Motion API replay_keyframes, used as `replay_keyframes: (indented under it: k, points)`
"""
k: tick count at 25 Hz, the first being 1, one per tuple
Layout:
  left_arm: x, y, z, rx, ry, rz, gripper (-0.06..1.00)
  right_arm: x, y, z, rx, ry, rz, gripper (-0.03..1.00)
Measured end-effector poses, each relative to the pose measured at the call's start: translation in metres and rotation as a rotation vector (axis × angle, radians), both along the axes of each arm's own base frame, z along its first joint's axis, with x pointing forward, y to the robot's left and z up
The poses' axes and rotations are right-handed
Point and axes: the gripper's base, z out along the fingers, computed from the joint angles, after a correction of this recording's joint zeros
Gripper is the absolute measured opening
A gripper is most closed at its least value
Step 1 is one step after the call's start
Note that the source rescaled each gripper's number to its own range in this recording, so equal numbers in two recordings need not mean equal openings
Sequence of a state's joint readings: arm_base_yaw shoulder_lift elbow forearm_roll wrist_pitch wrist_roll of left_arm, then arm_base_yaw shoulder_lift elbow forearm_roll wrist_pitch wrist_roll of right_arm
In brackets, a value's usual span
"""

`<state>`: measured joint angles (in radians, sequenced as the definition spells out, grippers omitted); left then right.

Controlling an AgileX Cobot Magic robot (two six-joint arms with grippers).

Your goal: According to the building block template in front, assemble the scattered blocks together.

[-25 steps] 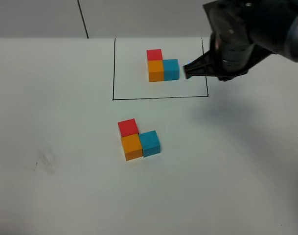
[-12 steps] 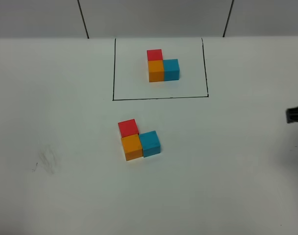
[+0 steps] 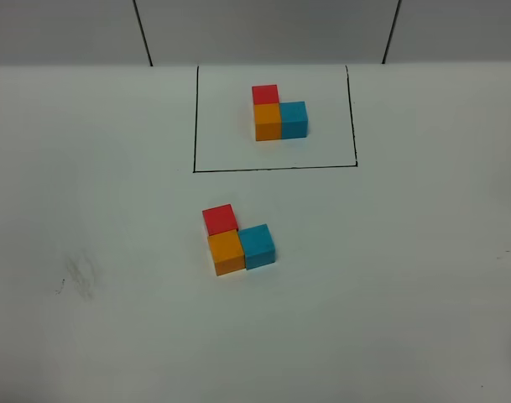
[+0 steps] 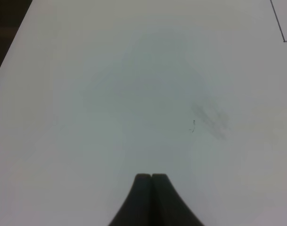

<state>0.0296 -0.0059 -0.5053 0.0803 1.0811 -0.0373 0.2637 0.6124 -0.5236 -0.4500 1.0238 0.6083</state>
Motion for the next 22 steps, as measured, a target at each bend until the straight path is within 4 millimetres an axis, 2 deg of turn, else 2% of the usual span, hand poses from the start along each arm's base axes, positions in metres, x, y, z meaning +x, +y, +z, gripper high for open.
replay_keyframes:
  k: [8,15,17,22]
  points:
    - [0.0,0.0,0.0,0.0,0.0,0.0,0.0,-0.029,-0.008,0.012,0.051,-0.158,-0.01,0.0]
    - [0.0,0.0,0.0,0.0,0.0,0.0,0.0,-0.047,-0.015,0.009,-0.001,-0.115,-0.001,0.0]
    - [0.0,0.0,0.0,0.0,0.0,0.0,0.0,-0.047,-0.013,0.008,-0.008,-0.108,0.051,0.0]
    - [0.0,0.0,0.0,0.0,0.0,0.0,0.0,-0.047,0.006,0.004,0.034,-0.072,0.31,0.0]
